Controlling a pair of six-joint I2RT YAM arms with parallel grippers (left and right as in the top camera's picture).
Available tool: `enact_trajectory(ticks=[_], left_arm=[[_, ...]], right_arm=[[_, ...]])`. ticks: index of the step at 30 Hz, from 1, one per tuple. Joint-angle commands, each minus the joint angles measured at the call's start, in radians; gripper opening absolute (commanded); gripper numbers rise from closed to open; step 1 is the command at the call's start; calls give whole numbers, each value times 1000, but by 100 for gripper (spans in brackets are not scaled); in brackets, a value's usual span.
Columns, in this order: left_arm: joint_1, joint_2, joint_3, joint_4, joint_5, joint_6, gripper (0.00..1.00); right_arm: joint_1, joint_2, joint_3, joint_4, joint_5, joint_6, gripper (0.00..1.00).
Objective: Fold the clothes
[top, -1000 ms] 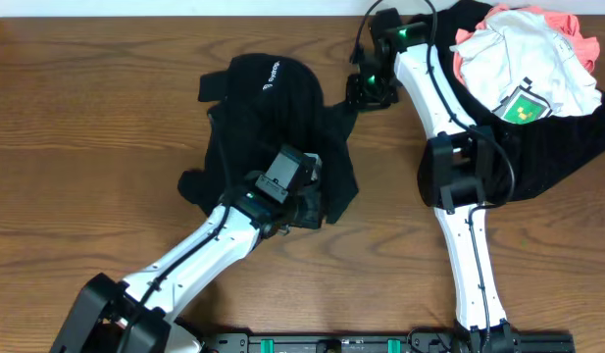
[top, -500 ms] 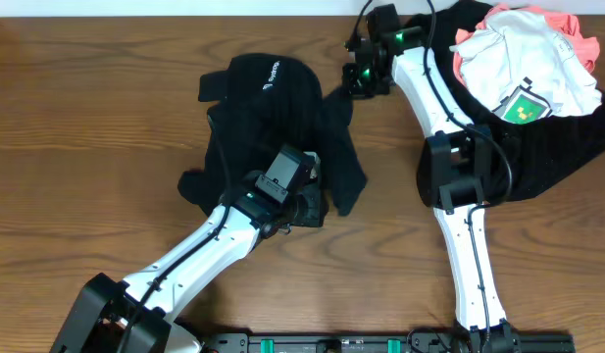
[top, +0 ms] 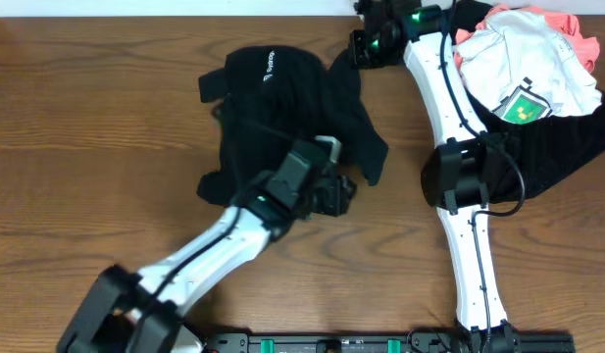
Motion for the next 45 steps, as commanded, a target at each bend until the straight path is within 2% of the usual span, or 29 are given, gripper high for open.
enact_trajectory(ticks=[1, 6, 11, 13, 21, 26, 35, 43, 44, 45], left_arm=[[-50, 78, -6, 41, 11, 3, 58], [-80, 121, -6, 192, -9, 2, 66], [-80, 123, -7, 220, -201, -17, 71], [-80, 135, -7, 251, -211, -16, 72], [-81, 248, -6, 412, -211, -19, 72], [-81, 293, -5, 439, -211, -58, 72], [-81, 369, 35, 485, -217, -58, 71], [-80, 475, 131, 501, -226, -65, 71], [-80, 479, 141, 501, -226, -64, 70], [-80, 480, 146, 501, -227, -64, 63]], right_arm=[[14, -30, 14, 1, 5, 14, 1], [15, -30, 14, -10, -2, 14, 1], [15, -30, 14, -12, -6, 14, 1], [15, -30, 14, -13, -6, 14, 1], [15, -30, 14, -16, -6, 14, 1], [15, -30, 14, -18, -7, 14, 1], [16, -30, 14, -18, -51, 15, 1], [16, -30, 14, -40, -55, 21, 1], [16, -30, 14, -45, -55, 21, 1], [16, -30, 14, -48, -55, 21, 1]])
